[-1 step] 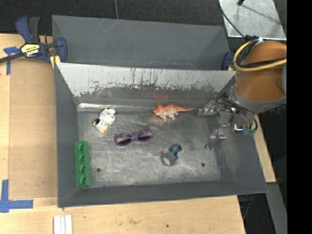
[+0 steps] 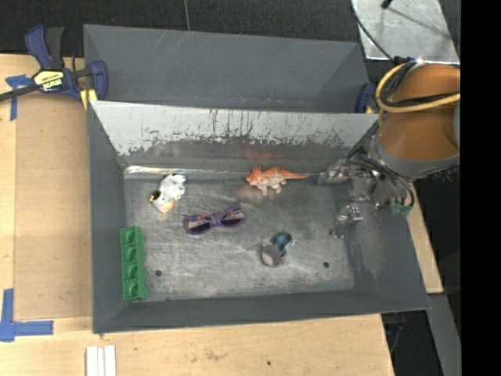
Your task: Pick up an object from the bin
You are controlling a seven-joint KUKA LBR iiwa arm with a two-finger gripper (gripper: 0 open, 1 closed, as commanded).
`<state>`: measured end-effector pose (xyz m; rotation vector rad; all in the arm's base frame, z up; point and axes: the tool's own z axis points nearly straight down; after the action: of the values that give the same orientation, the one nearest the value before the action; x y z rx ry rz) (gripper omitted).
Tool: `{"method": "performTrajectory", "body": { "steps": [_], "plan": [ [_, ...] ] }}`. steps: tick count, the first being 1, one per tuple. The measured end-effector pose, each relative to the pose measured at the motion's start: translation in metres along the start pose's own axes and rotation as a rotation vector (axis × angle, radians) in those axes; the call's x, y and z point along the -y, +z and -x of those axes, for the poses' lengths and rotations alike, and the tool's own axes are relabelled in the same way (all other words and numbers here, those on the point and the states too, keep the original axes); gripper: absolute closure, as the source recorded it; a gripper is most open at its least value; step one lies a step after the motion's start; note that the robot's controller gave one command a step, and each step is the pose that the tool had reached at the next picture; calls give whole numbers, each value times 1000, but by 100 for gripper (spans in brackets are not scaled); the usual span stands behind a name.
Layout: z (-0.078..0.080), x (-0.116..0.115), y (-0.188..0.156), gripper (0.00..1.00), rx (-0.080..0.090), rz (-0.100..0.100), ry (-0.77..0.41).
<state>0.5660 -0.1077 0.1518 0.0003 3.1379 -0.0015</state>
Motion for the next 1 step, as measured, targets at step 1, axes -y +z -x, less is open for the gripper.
{"method": "performTrajectory", "body": {
  "steps": [1],
  "plan": [
    [-1, -6, 6, 0, 4, -2, -48]
  ]
}}
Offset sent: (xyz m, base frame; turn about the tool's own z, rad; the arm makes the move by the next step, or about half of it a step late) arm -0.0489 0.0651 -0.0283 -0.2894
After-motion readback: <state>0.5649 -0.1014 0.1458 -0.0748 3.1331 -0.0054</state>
